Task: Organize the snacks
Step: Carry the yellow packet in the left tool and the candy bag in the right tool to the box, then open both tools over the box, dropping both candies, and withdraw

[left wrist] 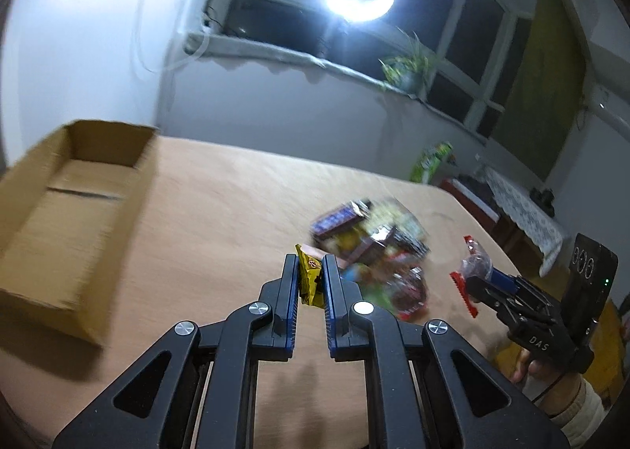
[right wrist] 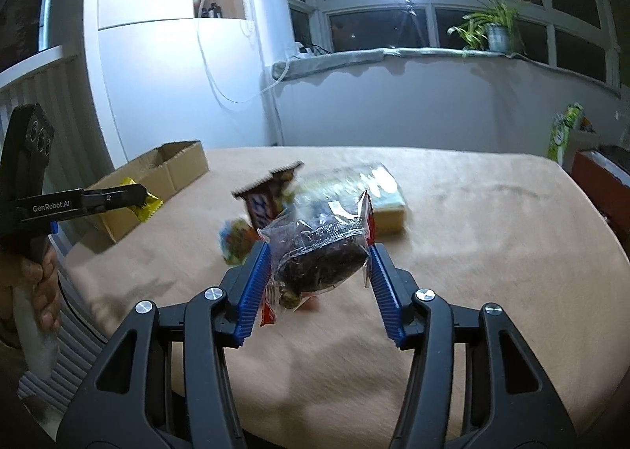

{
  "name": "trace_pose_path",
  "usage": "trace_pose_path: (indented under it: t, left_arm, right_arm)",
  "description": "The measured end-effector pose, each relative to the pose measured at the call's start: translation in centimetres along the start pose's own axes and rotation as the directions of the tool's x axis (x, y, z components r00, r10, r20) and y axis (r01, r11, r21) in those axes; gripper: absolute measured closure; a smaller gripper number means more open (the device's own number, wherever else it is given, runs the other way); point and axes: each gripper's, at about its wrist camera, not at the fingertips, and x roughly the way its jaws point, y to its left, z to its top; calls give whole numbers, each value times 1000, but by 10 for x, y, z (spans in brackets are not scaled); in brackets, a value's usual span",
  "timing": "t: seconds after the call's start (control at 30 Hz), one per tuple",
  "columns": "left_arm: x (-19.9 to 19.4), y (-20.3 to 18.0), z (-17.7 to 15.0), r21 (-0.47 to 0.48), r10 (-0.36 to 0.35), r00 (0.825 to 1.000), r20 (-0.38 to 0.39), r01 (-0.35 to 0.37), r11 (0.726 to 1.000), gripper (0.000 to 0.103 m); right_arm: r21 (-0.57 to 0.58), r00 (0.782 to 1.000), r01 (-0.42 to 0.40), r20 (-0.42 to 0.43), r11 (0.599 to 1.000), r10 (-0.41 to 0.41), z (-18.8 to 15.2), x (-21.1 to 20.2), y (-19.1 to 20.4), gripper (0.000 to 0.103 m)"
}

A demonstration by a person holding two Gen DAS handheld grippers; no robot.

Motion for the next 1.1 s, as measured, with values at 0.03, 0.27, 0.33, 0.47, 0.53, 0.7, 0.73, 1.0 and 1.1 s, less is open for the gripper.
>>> trace_pose_path:
  t: [0.03, 0.27, 0.33, 0.47, 0.53, 0.7, 0.73, 1.0, 1.1]
  left_arm:
    - [-5, 6, 1, -5, 11, 1000, 11, -10, 1000, 93]
    - [-47, 70, 12, -84, 123, 988, 91, -115, 990, 93]
    - [-56, 87, 13, -110, 150, 983, 110, -138, 984, 93]
    - [-69, 122, 17, -160, 204, 970, 133, -182, 970, 93]
    - [-72, 136, 17, -176, 222, 965, 139, -197, 965, 93]
    - [-68, 166, 20, -217, 238, 961, 142, -204, 955, 93]
    - [-65, 171, 20, -225, 238, 961, 140, -203, 953, 93]
    - [-63, 196, 13, -312, 308, 943, 125, -257, 915, 37]
    - [-68, 192, 10, -308, 306, 942, 137, -253, 917, 37]
  right_arm:
    - [-9, 1000, -8, 3, 1000, 8, 4, 1, 6, 49]
    - [-82, 996, -86, -2, 993, 86, 31, 29, 67, 49]
    - [-108, 993, -115, -13, 987, 114, 38, 40, 87, 49]
    - [-162, 983, -184, -40, 969, 180, 51, 66, 131, 49]
    - [-190, 974, -225, -52, 956, 219, 58, 78, 156, 49]
    - [-255, 946, -323, -76, 911, 314, 73, 113, 218, 49]
    - [-267, 940, -340, -79, 902, 332, 75, 119, 229, 49]
    - [-354, 933, -360, -123, 863, 338, 75, 166, 291, 33]
    - [-381, 952, -305, -97, 873, 290, 65, 160, 289, 23]
